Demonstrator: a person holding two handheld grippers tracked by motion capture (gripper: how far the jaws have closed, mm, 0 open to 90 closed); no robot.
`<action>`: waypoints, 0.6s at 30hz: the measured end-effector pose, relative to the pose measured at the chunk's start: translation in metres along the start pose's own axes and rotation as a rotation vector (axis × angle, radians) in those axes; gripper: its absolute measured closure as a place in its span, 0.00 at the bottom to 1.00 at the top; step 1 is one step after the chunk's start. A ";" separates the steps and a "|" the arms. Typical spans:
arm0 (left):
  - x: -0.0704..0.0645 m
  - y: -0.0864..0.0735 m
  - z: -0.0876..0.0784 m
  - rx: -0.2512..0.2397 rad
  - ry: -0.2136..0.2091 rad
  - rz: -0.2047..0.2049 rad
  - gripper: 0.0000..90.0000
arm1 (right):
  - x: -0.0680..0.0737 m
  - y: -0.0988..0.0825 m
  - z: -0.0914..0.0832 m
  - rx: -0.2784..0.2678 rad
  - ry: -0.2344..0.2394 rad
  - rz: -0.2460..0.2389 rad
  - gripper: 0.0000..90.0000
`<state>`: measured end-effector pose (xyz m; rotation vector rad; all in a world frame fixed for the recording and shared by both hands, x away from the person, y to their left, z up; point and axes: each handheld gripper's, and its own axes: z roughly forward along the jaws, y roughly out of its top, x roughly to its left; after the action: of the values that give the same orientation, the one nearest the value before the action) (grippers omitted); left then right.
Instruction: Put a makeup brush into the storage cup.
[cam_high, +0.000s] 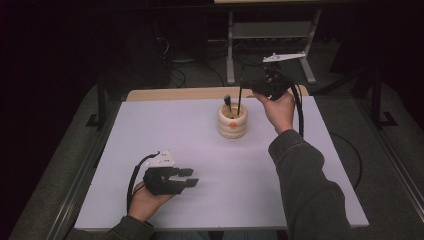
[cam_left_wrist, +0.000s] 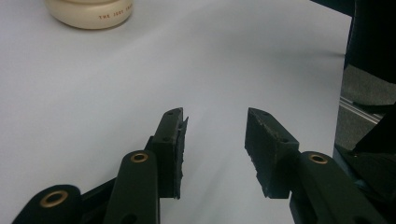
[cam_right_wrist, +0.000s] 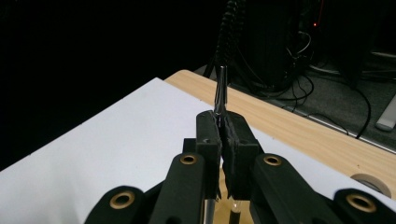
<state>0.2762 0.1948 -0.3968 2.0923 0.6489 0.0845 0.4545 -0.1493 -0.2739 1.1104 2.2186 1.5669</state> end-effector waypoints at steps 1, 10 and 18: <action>0.000 0.000 0.000 -0.001 0.002 0.005 0.64 | -0.001 0.000 0.001 -0.004 -0.004 -0.001 0.94; 0.001 0.000 -0.001 -0.007 0.003 0.000 0.62 | -0.009 -0.001 0.016 -0.008 -0.046 0.021 0.94; 0.000 0.001 -0.001 -0.007 0.000 -0.002 0.61 | -0.014 -0.004 0.021 -0.006 -0.076 0.036 0.94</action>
<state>0.2764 0.1958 -0.3955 2.0847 0.6504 0.0860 0.4737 -0.1440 -0.2898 1.1947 2.1550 1.5179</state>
